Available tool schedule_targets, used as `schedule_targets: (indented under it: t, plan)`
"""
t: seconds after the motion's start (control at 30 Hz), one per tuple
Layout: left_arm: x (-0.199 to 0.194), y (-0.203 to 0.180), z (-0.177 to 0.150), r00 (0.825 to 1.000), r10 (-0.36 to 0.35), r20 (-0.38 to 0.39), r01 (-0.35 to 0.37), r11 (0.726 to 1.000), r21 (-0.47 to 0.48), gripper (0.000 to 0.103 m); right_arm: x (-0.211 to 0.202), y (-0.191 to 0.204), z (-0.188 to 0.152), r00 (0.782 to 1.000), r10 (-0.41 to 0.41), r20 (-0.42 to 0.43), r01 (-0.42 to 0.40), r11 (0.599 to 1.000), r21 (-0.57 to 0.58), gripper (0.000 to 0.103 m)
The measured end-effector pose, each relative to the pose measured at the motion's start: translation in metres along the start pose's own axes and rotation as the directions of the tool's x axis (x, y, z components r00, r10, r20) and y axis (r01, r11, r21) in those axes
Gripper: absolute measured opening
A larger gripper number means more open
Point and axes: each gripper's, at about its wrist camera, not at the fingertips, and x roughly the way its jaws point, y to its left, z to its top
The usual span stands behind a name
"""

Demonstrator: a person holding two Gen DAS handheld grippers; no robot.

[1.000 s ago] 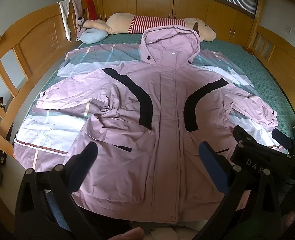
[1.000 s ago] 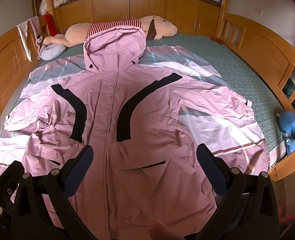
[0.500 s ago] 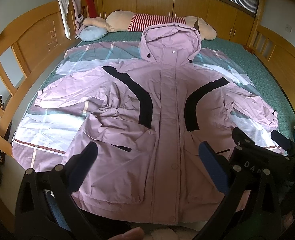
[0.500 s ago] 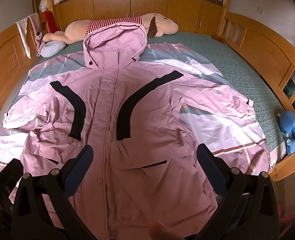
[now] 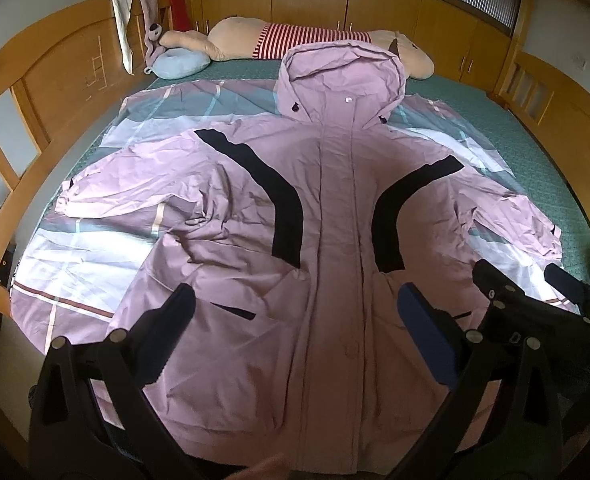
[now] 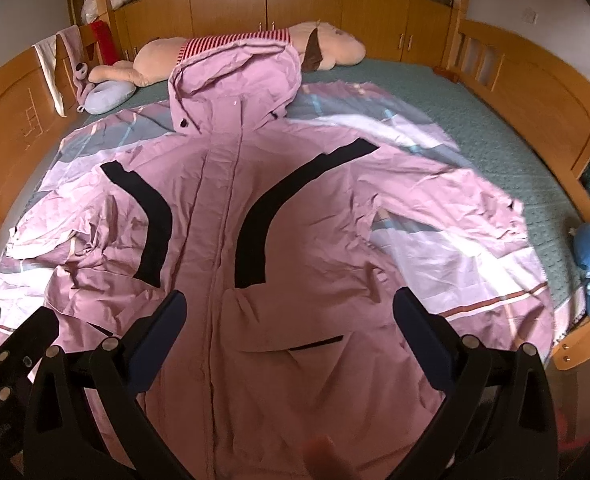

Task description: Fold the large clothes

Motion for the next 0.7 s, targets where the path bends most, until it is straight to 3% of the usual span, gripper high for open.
schedule_targets:
  t: [0.07,0.17,0.23,0.27,0.3,0.4,0.47,0.5,0.57,0.6,0.63,0.67,0.7]
  plan:
    - [0.007,-0.001,0.002,1.000,0.004,0.012,-0.004,1.000,0.003,0.101,0.014,-0.005,0.004,1.000,0.010,-0.015,-0.011,1.000,-0.016,0.102]
    - [0.028,-0.001,0.008,1.000,0.000,0.014,0.000,1.000,0.004,0.101,0.035,-0.022,0.011,0.999,-0.040,-0.025,0.040,0.999,-0.023,0.102]
    - [0.042,-0.002,0.016,1.000,-0.003,0.025,0.002,1.000,0.027,0.101,0.055,-0.057,0.019,0.998,-0.022,-0.055,0.025,0.999,0.036,0.092]
    - [0.054,-0.004,0.025,1.000,-0.011,0.027,0.010,0.999,0.050,0.096,0.066,-0.081,0.026,0.997,-0.012,-0.072,0.019,0.995,0.093,0.089]
    - [0.064,-0.004,0.032,1.000,-0.020,0.024,0.018,0.998,0.065,0.084,0.074,-0.099,0.031,0.997,-0.015,-0.076,0.025,0.991,0.132,0.083]
    - [0.106,-0.009,0.058,1.000,0.000,-0.006,0.001,0.993,0.119,0.052,0.110,-0.175,0.058,0.998,-0.028,-0.056,0.042,0.965,0.258,0.082]
    - [0.134,-0.012,0.069,0.999,0.025,-0.034,-0.020,0.990,0.142,0.054,0.137,-0.230,0.069,0.998,-0.038,-0.040,0.050,0.929,0.366,0.082]
    - [0.150,-0.014,0.073,0.998,0.026,-0.061,-0.017,0.988,0.155,0.072,0.147,-0.249,0.069,0.999,-0.019,-0.029,0.029,0.911,0.412,0.082]
    - [0.177,-0.012,0.070,0.996,-0.001,-0.092,0.013,0.992,0.128,0.097,0.168,-0.299,0.057,0.998,0.051,0.024,-0.056,0.830,0.555,0.082]
    - [0.185,-0.009,0.064,0.997,-0.006,-0.076,0.014,0.994,0.108,0.097,0.176,-0.315,0.048,0.995,0.093,0.033,-0.094,0.781,0.617,0.082]
    - [0.191,-0.008,0.058,0.998,0.000,-0.064,0.006,0.995,0.104,0.098,0.187,-0.333,0.038,0.988,0.151,0.041,-0.136,0.705,0.696,0.082]
    - [0.198,-0.008,0.051,0.998,0.009,-0.055,-0.003,0.994,0.111,0.098,0.201,-0.354,0.025,0.971,0.230,0.067,-0.191,0.574,0.796,0.082]
    - [0.207,-0.009,0.043,0.998,0.020,-0.057,-0.012,0.991,0.133,0.099,0.208,-0.363,0.020,0.960,0.267,0.086,-0.216,0.508,0.834,0.082]
